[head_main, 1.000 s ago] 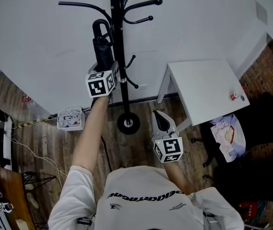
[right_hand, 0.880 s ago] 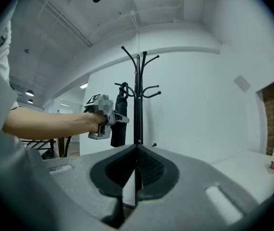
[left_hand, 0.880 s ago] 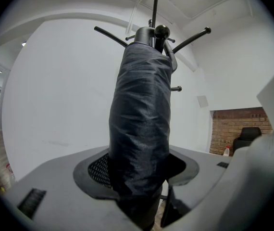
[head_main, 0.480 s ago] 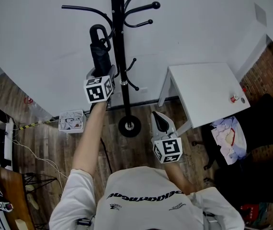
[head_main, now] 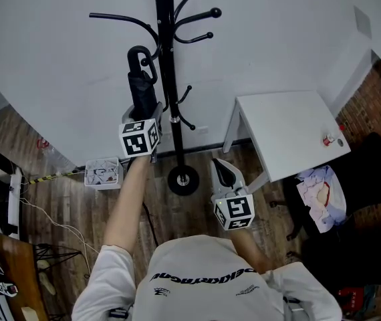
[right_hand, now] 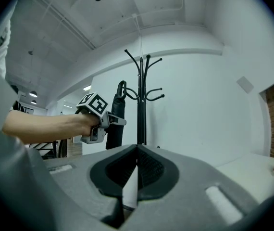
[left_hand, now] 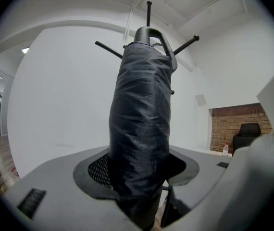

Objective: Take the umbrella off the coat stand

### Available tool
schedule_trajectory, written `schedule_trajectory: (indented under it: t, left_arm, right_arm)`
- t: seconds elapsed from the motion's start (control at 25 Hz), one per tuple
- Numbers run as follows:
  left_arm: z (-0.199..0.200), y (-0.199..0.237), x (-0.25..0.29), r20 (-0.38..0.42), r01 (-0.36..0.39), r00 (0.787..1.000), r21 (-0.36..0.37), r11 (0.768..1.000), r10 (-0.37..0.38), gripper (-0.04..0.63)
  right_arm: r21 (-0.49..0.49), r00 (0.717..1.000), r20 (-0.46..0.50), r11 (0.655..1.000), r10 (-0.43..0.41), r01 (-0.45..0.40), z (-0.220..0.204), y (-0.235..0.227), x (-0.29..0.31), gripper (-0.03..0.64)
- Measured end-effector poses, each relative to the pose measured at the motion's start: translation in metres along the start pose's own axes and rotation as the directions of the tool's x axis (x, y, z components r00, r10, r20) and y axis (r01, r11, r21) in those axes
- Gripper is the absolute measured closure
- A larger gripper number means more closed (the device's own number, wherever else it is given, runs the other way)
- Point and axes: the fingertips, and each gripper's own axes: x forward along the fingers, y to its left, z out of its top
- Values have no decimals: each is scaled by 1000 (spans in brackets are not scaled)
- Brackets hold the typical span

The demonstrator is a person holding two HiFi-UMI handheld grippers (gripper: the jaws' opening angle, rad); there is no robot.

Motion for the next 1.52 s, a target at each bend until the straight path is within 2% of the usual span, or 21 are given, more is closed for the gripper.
schedule_trajectory:
  t: [0.16, 0.6, 1.12, 1.52]
  left_arm:
    - [-1, -4, -12, 3, -10, 1000, 11, 1000, 10, 337]
    - [-8, -24, -47, 36, 9, 999, 4, 1000, -9, 337]
    - [-36, -45, -81, 42, 35, 999, -3, 999, -35, 337]
    - [-45, -59, -111, 90, 29, 996, -24, 999, -26, 337]
  right_arm:
    - [-29, 1000, 7, 999, 17, -17, 4, 8, -1, 617]
    - [-33, 999, 26, 999, 41, -40, 10, 18, -3, 617]
    - [-1, 999, 37, 1000, 21, -21, 11, 22, -8, 618]
    - [26, 999, 31, 999, 20, -21, 11, 21, -9, 618]
